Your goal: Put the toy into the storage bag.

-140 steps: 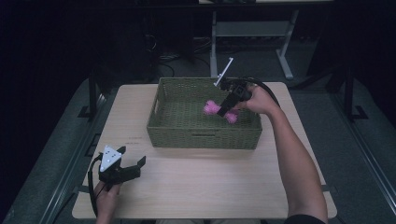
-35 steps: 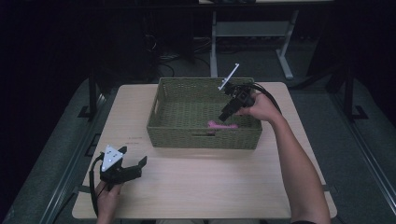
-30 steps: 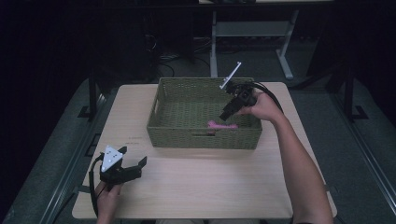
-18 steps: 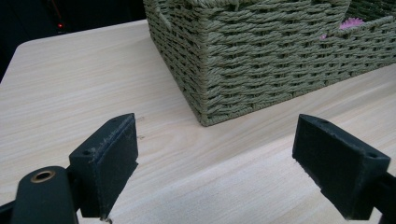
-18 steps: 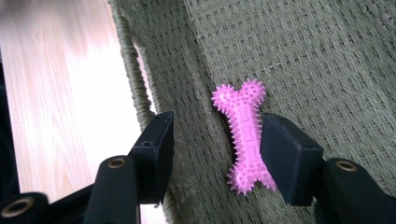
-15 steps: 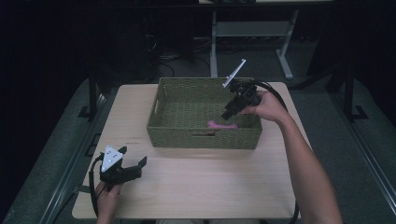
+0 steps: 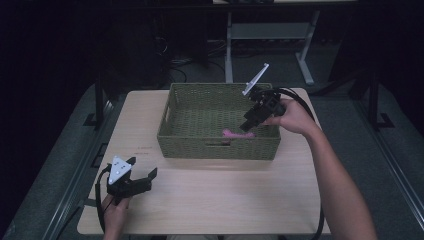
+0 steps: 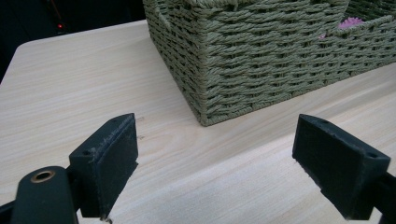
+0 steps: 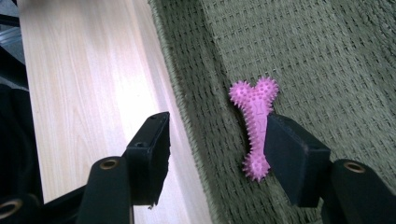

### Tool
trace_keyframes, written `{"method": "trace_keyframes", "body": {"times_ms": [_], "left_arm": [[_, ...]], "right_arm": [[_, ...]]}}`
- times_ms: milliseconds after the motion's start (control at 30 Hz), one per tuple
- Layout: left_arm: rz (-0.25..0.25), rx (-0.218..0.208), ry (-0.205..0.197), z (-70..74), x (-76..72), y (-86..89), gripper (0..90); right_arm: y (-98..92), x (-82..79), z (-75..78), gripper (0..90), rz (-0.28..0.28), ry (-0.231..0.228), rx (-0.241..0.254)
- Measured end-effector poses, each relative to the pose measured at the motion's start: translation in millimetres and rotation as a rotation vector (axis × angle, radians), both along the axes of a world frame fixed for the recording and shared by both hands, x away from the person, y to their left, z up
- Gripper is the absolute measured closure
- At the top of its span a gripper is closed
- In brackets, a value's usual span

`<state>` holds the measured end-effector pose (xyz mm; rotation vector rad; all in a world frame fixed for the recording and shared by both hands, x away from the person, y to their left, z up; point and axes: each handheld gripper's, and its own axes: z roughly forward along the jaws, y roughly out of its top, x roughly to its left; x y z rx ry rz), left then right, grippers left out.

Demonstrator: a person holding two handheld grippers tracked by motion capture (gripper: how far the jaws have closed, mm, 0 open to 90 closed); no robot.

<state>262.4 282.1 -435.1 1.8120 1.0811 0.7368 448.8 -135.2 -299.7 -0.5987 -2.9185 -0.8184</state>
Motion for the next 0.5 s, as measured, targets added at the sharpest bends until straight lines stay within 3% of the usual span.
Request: {"method": "trace_keyframes", "body": {"times_ms": [500], "left_arm": [[-0.001,0.002,0.000,0.0,-0.3,-0.7,13.7]], "right_arm": [[-18.0,-29.1,1.3,37.5,-0.002,-0.020,0.019]]}}
